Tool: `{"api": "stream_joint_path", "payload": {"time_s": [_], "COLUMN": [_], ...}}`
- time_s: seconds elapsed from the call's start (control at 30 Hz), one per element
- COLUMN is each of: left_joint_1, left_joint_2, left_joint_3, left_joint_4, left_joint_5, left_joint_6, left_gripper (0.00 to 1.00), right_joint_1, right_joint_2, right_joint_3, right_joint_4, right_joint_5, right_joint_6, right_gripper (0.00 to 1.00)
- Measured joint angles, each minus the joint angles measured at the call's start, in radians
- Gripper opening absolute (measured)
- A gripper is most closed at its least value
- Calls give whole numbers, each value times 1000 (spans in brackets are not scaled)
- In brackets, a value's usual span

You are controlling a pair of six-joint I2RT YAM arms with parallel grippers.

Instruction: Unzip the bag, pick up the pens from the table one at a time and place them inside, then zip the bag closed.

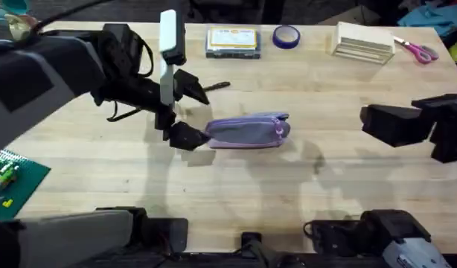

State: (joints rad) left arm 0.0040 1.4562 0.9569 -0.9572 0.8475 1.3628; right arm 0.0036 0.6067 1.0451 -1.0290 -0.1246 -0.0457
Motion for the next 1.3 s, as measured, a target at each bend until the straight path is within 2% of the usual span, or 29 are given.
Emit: {"api": "stream_joint_path", "payload": {"time_s": [0.2, 0.57, 0.6, 0.67, 0.73, 0.77, 0.9, 1.3], "left_joint_1": [-5, -67, -71, -74, -75, -77, -78, -79], "left_joint_2": [68, 162, 167, 173, 174, 175, 175, 176], "left_joint_3": [0, 0, 0, 0, 0, 0, 0, 0], "left_joint_4": [16, 71, 72, 74, 81, 93, 94, 94], "left_joint_5": [31, 46, 47, 48, 47, 46, 46, 46], "left_joint_6": [0, 0, -1, -2, -1, 2, 0, 0], "left_gripper": [993, 995, 946, 693, 382, 64, 45, 43], "right_joint_1": [0, 0, 0, 0, 0, 0, 0, 0], "right_joint_2": [0, 0, 0, 0, 0, 0, 0, 43], "right_joint_3": [0, 0, 0, 0, 0, 0, 0, 0], "right_joint_4": [0, 0, 0, 0, 0, 0, -5, -80], "right_joint_5": [0, 0, 0, 0, 0, -4, -43, -283], "right_joint_6": [0, -1, -1, -1, 1, 27, 50, 27], "right_gripper": [998, 998, 998, 998, 998, 998, 998, 998]}}
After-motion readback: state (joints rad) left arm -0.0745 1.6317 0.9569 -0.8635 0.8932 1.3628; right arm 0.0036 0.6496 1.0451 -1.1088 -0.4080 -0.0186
